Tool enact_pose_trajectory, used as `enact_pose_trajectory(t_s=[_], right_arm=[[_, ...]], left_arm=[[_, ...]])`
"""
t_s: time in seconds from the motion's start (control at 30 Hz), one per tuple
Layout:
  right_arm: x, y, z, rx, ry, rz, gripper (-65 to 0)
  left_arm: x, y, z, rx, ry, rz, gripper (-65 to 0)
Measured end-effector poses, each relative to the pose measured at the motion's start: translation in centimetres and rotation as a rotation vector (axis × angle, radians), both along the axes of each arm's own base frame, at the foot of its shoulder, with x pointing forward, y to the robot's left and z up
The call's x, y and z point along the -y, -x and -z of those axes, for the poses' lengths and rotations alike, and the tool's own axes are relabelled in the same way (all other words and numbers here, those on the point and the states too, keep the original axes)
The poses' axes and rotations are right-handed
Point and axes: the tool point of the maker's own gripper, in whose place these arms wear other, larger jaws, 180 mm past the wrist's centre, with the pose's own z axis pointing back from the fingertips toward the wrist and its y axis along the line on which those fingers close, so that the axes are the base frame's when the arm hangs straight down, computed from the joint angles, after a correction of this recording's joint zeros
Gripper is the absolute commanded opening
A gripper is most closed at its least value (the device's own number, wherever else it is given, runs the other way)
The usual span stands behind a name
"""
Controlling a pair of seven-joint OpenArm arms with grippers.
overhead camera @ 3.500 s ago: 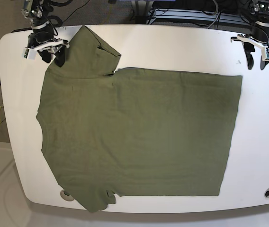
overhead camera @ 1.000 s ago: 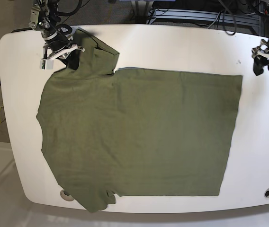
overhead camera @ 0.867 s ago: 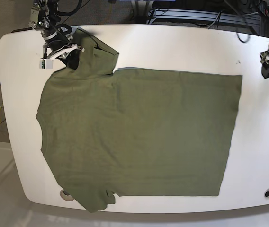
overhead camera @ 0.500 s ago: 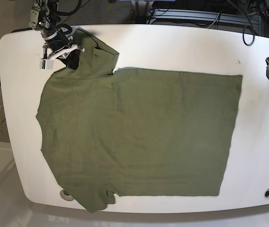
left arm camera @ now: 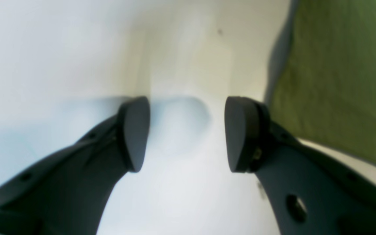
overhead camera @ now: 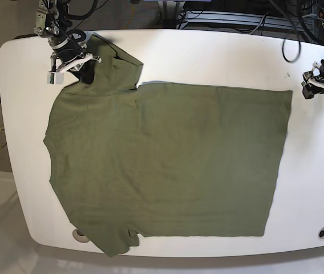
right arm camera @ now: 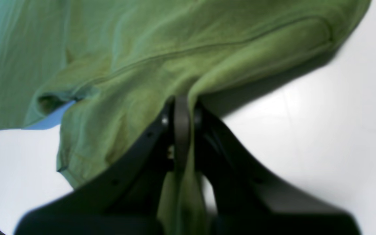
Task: Fold the T-shirt properly
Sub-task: 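Grasp the shirt's shoulder corners with the left and right grippers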
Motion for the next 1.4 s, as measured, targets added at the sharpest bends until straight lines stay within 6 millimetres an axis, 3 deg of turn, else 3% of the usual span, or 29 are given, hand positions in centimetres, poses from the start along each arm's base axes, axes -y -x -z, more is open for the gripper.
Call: enact_pose_trajectory(t_s=[0.17, 0.47, 1.03, 1.4], right_arm=[[0.0, 0.0, 0.1, 0.003, 0.003, 0.005, -65.0], [0.0, 0.0, 0.0, 0.008, 0.004, 0.005, -65.0], [0.0, 0.0, 0.0, 0.015, 0.003, 0.008, -65.0], [0.0, -0.1, -0.1, 0.018, 0.004, 0.008, -65.0]], left_arm=[[2.4, -1.8, 0.3, 0.053, 0.031, 0.092, -31.5], [7.2, -3.3, 0.9, 0.105, 0.136, 0.189, -31.4], [8.3, -2.9, 0.8, 0.051, 0.161, 0.237, -33.6], [9.6, -2.4, 0.6, 0.023, 0.189, 0.266, -31.7]])
